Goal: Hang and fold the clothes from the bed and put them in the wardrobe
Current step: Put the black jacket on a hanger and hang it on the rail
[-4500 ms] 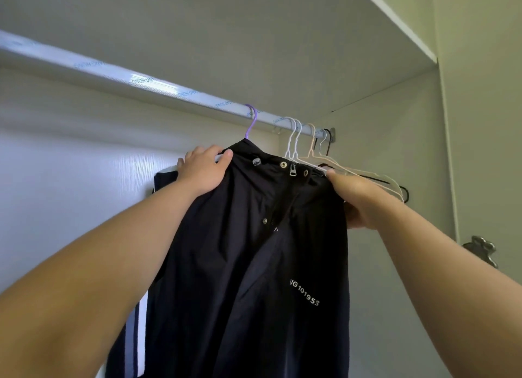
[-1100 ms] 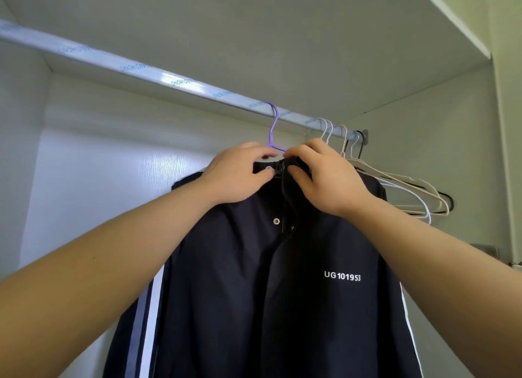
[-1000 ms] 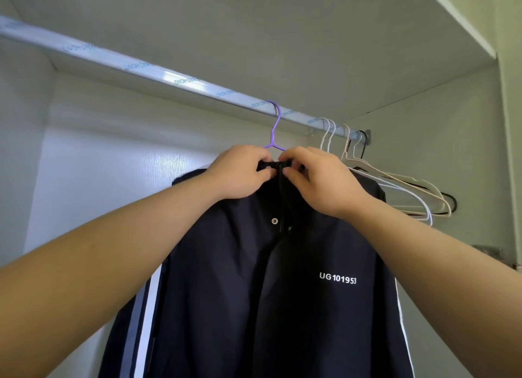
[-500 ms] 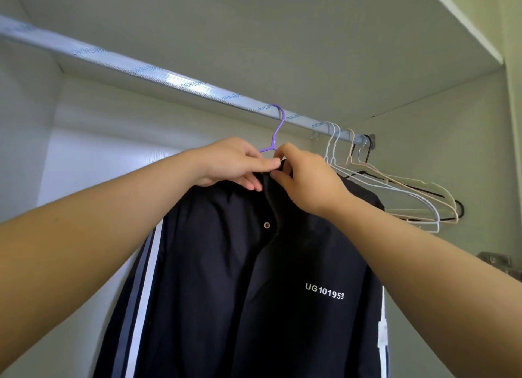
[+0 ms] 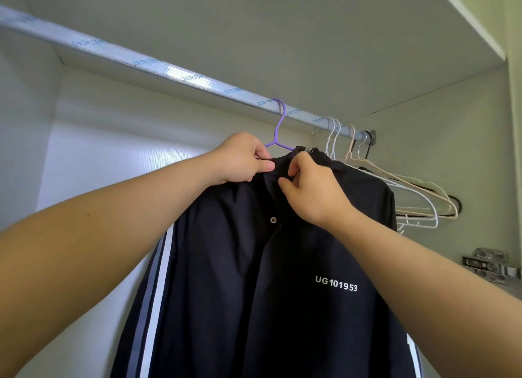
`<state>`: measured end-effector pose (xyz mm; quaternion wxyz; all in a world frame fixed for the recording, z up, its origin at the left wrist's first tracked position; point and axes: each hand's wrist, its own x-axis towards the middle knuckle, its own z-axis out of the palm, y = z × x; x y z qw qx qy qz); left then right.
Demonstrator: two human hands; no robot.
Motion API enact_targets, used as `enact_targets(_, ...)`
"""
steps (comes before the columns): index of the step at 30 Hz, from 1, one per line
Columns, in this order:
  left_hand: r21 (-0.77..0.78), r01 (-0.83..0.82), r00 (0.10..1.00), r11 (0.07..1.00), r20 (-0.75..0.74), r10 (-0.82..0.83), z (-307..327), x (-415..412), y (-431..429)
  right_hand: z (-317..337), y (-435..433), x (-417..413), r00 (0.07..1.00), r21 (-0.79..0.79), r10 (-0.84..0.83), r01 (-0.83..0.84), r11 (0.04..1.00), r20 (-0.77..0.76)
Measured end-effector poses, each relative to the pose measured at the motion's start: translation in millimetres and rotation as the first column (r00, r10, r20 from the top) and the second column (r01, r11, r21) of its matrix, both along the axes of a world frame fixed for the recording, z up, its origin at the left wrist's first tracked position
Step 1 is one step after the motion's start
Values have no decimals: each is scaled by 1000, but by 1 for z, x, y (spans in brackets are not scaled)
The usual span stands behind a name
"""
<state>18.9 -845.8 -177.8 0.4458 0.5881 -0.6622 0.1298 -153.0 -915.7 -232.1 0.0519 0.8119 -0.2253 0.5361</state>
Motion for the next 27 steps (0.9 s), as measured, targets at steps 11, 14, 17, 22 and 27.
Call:
enact_targets(11, -71, -12, 993, 997, 112, 20, -13, -4, 1, -53, -1, 8, 949, 205, -255, 292, 934, -187)
enact_targets(14, -329, -51, 993, 943, 86, 83, -33, -4, -2, -58, -3, 11, 972, 276, -200, 228, 934, -123)
enact_targets(17, -471, -112, 994, 875, -63, 93, -76, 0, -9, -64, -7, 13, 993, 355, -111, 92, 930, 35)
enact_targets(22, -196, -205, 963, 959, -216, 162, -143, 8, -39, -81, -11, 21, 937, 453, -60, -109, 885, 343)
enact_targets(27, -138, -176, 918, 975, -381, 112, -153, -7, -59, -91, -15, 31, 831, 484, -38, -285, 827, 555)
